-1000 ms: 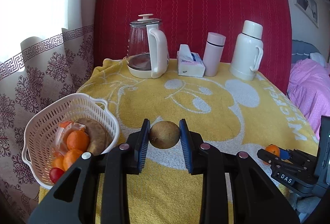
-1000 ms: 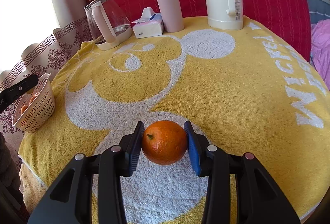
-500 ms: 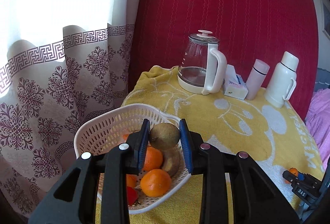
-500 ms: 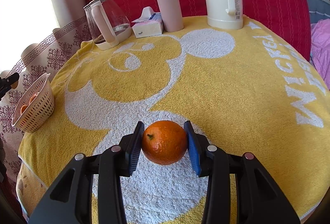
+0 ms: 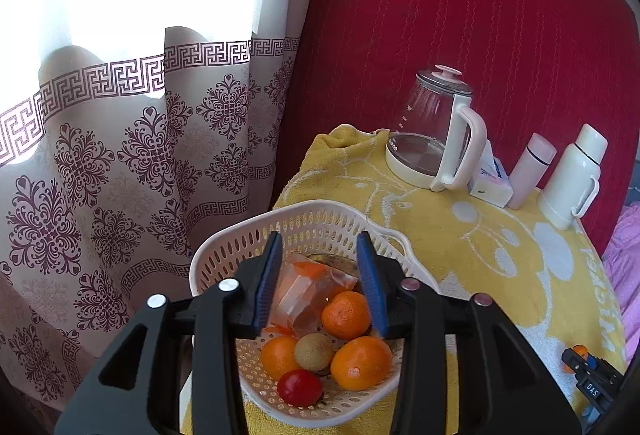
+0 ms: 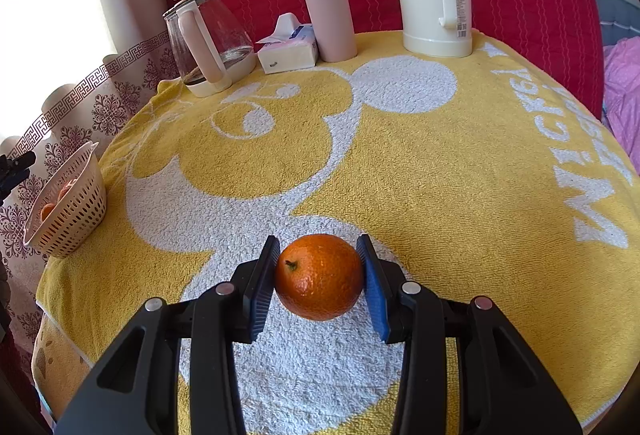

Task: Organize fruits
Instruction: 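Carry the pear into the white basket and open the left tool, then carry the orange into the white basket and open the right tool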

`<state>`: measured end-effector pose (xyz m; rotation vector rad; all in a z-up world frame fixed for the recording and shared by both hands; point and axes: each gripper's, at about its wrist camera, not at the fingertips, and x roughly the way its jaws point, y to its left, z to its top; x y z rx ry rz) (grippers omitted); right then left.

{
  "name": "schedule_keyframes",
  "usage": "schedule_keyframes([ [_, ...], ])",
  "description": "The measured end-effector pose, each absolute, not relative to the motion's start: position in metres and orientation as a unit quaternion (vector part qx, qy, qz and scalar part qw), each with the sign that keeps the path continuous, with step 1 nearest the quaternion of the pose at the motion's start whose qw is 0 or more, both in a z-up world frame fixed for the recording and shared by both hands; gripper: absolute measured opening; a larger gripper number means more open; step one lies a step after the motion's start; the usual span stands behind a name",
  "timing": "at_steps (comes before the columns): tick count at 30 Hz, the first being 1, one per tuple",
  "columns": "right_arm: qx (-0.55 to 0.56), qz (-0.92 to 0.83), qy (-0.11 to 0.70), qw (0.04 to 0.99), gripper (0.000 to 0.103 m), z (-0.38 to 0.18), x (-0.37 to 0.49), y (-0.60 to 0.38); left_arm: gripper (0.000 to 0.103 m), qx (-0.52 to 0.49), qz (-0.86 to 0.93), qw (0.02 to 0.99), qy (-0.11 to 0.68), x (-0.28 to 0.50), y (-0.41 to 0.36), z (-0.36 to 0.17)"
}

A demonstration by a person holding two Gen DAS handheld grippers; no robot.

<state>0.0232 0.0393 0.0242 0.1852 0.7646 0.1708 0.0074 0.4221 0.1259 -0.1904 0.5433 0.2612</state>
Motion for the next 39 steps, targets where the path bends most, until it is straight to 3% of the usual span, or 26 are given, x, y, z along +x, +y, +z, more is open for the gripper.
schedule_keyframes([
  [1,0.09,0.083,0.372,0.92,0.04,0.024,0.023,0.039,0.065,-0.094,0.13,0.951,0.263,0.007,0.421,0.126],
  [3,0.09,0.083,0.372,0.92,0.04,0.024,0.023,0.039,0.066,-0.09,0.128,0.952,0.262,0.007,0.419,0.127],
  [8,0.101,0.092,0.372,0.918,0.04,0.026,0.022,0.04,0.081,-0.09,0.127,0.956,0.25,0.001,0.422,0.137],
  [10,0.113,0.099,0.373,0.916,0.04,0.029,0.02,0.04,0.096,-0.088,0.131,0.958,0.238,-0.005,0.426,0.143],
  [11,0.117,0.1,0.371,0.916,0.04,0.031,0.019,0.042,0.098,-0.087,0.136,0.96,0.229,-0.008,0.429,0.146],
  [18,0.129,0.147,0.369,0.909,0.04,0.055,0.023,0.084,0.1,-0.119,0.148,0.956,0.223,-0.011,0.457,0.153],
  [28,0.091,0.273,0.36,0.887,0.04,0.103,0.043,0.226,0.1,-0.121,0.173,0.958,0.193,-0.027,0.476,0.166],
  [39,0.033,0.347,0.385,0.855,0.04,0.112,0.053,0.353,0.1,-0.154,0.178,0.955,0.182,-0.033,0.502,0.17],
])
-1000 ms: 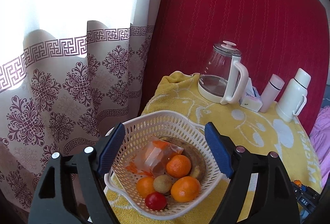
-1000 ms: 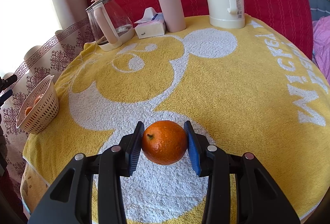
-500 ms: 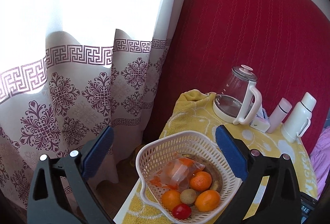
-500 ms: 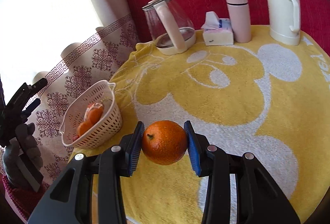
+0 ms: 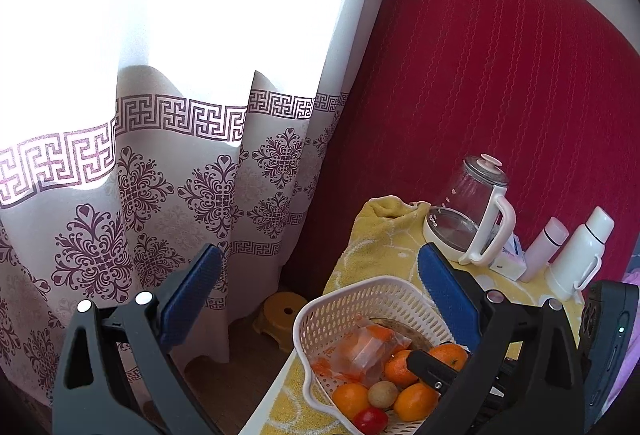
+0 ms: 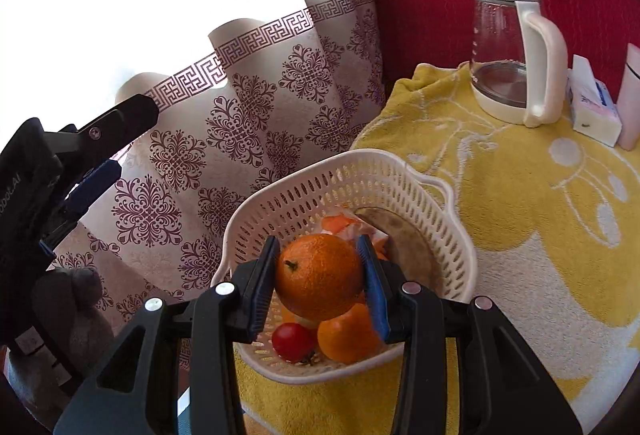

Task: Organize fruits
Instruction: 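Carry the orange into the white basket and open the right tool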

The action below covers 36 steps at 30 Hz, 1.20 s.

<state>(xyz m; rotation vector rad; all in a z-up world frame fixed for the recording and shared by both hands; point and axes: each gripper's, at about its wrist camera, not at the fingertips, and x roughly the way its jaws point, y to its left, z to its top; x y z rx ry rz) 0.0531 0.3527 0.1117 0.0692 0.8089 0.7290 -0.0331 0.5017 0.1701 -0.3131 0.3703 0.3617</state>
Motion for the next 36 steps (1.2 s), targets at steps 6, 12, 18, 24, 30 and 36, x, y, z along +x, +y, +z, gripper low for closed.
schedule_keyframes([
  [6,0.048,0.368,0.413,0.832,0.042,0.102,0.064,0.377,0.1,-0.176,0.186,0.949,0.185,-0.033,0.516,0.167],
  [12,0.056,0.367,0.41,0.833,0.047,0.099,0.057,0.365,0.1,-0.175,0.184,0.949,0.188,-0.032,0.518,0.165],
  [18,0.073,0.33,0.388,0.857,0.061,0.097,0.047,0.333,0.1,-0.159,0.174,0.953,0.193,-0.03,0.511,0.165],
  [24,0.053,0.278,0.372,0.884,0.074,0.094,0.036,0.302,0.1,-0.129,0.18,0.955,0.195,-0.027,0.5,0.166],
  [30,0.041,0.268,0.375,0.887,0.08,0.08,0.021,0.283,0.1,-0.117,0.173,0.958,0.194,-0.027,0.493,0.166],
  [36,0.005,0.265,0.363,0.893,0.084,0.077,0.005,0.278,0.1,-0.084,0.176,0.964,0.182,-0.03,0.481,0.168],
])
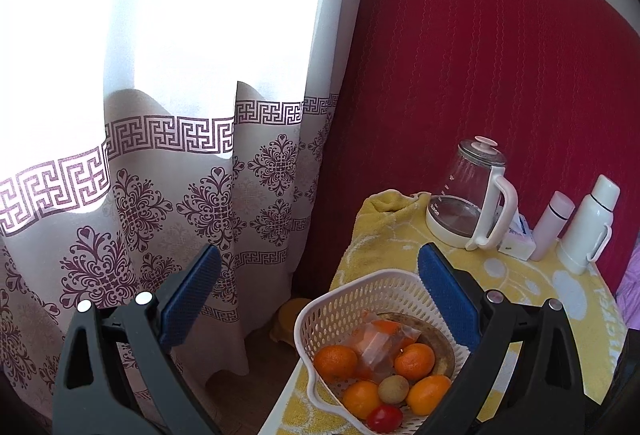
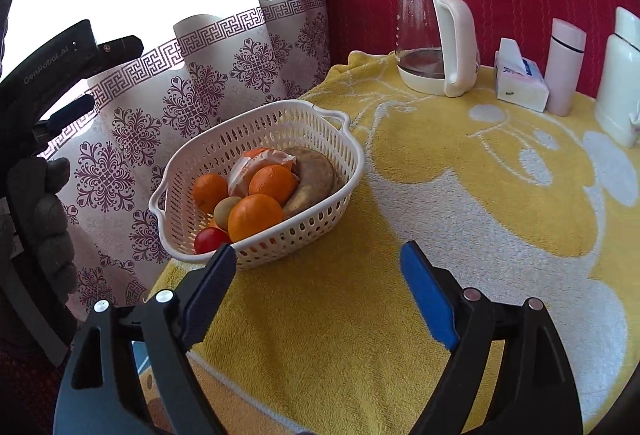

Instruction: Organize fruits

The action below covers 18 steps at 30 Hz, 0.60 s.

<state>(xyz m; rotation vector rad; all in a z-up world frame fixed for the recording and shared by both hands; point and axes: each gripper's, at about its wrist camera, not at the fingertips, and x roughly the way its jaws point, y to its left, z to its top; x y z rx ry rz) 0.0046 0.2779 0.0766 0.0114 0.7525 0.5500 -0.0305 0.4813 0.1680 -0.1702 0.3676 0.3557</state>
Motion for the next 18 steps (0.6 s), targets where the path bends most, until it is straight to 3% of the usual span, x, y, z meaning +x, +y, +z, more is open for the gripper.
schedule_keyframes([
  [4,-0.005,0.261,0.349,0.9,0.093,0.081,-0.005,0.273,0.1,-0.065,0.179,0.965,0.18,-0.037,0.472,0.169],
  [12,-0.017,0.254,0.318,0.913,0.095,0.095,-0.025,0.264,0.1,0.018,0.188,0.967,0.174,-0.051,0.442,0.167],
  [18,-0.029,0.247,0.292,0.924,0.098,0.107,-0.035,0.264,0.1,0.027,0.181,0.97,0.163,-0.058,0.433,0.173],
])
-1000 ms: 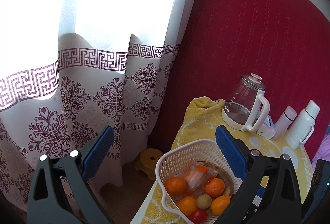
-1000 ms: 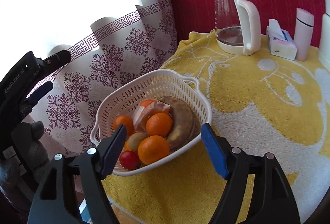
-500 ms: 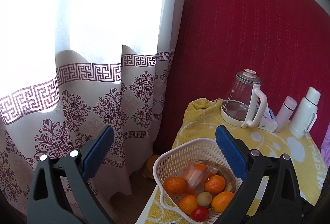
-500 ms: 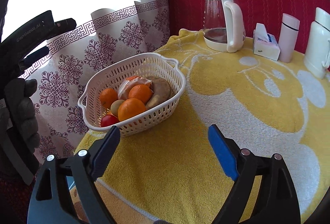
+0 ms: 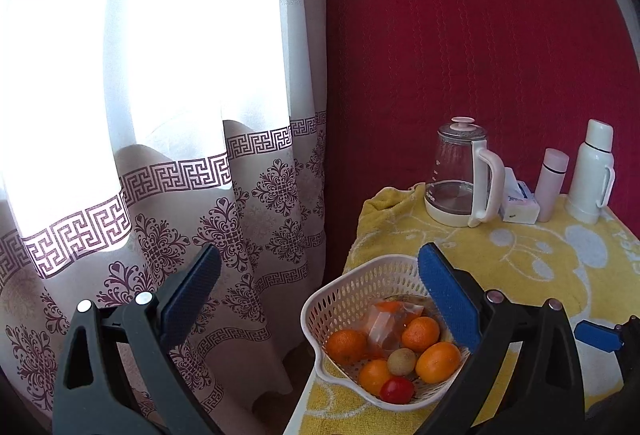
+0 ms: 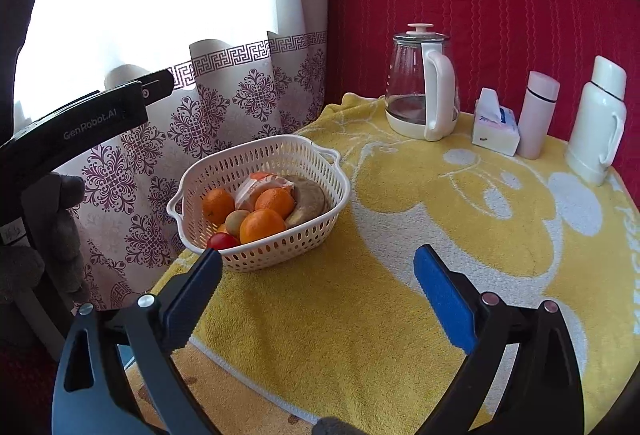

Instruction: Organize fruits

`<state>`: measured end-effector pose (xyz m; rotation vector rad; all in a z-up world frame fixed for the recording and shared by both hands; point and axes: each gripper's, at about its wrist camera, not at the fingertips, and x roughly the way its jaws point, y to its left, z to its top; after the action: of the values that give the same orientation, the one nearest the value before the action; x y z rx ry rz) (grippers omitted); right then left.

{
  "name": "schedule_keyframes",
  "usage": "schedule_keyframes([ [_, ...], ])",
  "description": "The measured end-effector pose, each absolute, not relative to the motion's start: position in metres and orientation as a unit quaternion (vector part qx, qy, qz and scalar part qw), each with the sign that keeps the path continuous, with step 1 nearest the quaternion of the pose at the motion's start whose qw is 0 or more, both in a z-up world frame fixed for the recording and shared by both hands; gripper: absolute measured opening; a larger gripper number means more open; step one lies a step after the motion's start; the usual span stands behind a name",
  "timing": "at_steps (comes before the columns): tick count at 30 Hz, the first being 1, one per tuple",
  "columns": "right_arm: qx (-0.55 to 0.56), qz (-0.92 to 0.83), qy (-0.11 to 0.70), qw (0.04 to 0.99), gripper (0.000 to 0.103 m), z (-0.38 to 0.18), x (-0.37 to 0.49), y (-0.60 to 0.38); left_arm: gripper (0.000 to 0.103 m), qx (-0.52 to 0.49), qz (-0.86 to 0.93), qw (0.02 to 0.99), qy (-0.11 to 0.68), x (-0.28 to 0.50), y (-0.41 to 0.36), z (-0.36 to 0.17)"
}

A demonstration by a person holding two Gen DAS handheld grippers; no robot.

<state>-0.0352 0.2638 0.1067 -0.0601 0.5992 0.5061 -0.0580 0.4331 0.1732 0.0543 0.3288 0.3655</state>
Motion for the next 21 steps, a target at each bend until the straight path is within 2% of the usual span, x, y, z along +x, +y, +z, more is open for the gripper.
schedule_keyframes([
  [21,-0.077,0.248,0.263,0.929,0.098,0.122,-0.059,0.281,0.1,0.168,0.188,0.957,0.144,-0.071,0.431,0.171],
])
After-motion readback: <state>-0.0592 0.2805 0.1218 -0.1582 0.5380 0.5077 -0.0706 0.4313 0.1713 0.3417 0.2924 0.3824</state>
